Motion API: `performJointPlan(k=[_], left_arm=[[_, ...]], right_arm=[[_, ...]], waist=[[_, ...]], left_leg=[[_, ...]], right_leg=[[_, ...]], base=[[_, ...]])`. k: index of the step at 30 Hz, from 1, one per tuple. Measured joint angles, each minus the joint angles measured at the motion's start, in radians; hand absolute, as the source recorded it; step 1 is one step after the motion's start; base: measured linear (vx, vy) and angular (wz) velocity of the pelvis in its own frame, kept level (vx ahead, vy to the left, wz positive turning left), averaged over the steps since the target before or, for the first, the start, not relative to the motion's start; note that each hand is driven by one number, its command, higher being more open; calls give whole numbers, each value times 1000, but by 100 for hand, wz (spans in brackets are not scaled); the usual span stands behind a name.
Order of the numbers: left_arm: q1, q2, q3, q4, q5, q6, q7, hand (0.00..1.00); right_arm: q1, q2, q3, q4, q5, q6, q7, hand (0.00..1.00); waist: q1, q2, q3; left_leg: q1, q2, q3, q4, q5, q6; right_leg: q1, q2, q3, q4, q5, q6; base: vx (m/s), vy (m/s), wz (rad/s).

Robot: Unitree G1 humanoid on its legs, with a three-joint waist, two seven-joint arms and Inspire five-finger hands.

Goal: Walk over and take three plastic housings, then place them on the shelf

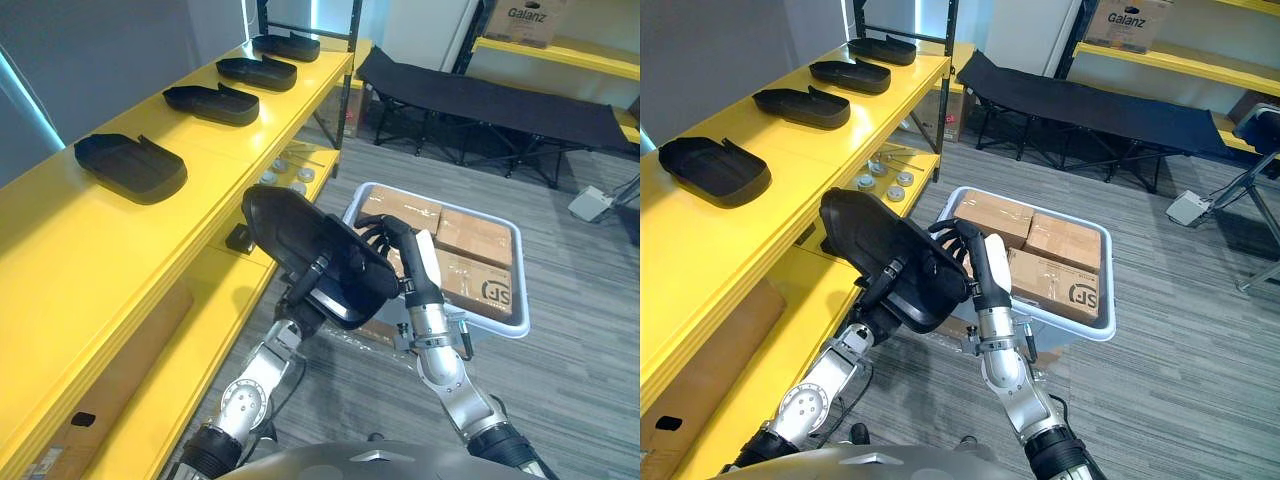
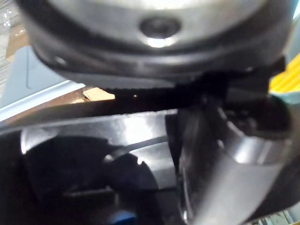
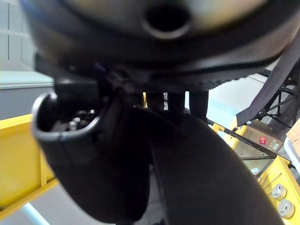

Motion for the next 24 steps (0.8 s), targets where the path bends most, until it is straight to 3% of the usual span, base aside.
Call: performJointPlan(k=[4,9,13,19,24], left_arm=[[0,-29,45,-33,100,-46,35,0],[0,-48,109,-162,422,-124,146,0],[1,-65,193,-202,674,-161,265,0],[34,-74,312,-235,1013,-175,411,0],[118,-75,345,-335,1141,-198,423,0]], right_arm=[[0,-11,39,-28,-38,0,-16,100],[-2,-10,43,-177,-24,0,-23,100],[-5,3,-33,-259,76,0,-24,100],[83,28,-176,-268,389,11,140,100],[185,59,-228,-294,509,45,261,100]], waist=[[4,-2,0],[6,-2,1],[5,-2,0],[-2,0,0],[-20,15,-2]], left_leg=[[1,-2,3,0,0,0],[5,-1,-3,3,0,0],[10,-2,-2,1,0,0],[11,-2,-1,0,-6,-8],[8,-1,4,0,-9,-10]], right_leg=[[-4,5,-4,6,-4,-6],[-1,7,-12,16,-5,-7],[1,6,-12,19,-11,-16],[0,5,-11,21,-15,-19],[-3,5,-8,16,-15,-19]], base=[[0,0,-1],[0,0,3],[0,0,0],[0,0,0],[0,0,-1]])
